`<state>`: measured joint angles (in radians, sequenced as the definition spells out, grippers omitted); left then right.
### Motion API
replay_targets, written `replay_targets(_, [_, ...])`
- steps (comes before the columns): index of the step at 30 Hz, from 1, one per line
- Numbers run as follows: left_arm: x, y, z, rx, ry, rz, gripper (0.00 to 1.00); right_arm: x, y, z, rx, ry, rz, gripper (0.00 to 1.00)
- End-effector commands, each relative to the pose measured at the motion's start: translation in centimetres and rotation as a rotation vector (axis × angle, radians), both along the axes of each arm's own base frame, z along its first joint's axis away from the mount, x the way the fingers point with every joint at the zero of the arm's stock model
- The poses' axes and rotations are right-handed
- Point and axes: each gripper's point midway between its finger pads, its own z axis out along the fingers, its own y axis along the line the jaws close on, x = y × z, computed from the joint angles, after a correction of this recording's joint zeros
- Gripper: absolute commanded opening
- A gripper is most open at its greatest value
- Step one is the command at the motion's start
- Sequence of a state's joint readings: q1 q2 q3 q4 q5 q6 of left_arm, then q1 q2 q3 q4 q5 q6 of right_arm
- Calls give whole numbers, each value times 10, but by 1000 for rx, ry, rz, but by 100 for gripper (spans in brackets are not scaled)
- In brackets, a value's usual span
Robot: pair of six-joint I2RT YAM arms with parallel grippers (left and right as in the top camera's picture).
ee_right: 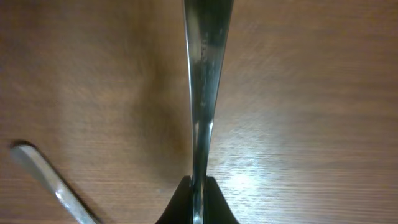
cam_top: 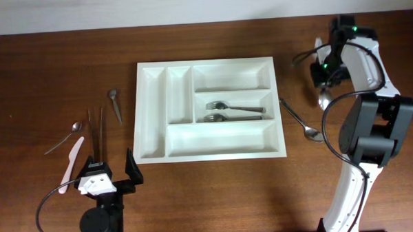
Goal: Pack container
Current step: 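Carry the spoon with the right gripper into the top compartment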
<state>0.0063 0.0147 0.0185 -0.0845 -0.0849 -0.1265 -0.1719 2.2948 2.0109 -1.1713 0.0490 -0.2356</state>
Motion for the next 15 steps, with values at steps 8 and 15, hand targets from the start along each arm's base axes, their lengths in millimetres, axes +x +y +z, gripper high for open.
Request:
replay_targets(8, [0, -1, -1, 15, -4, -9, 99, 55, 92, 81, 66, -245, 450, 4])
replay_targets(15, [0, -1, 0, 15, -4, -9, 99, 59, 199, 100, 5, -355, 993, 4])
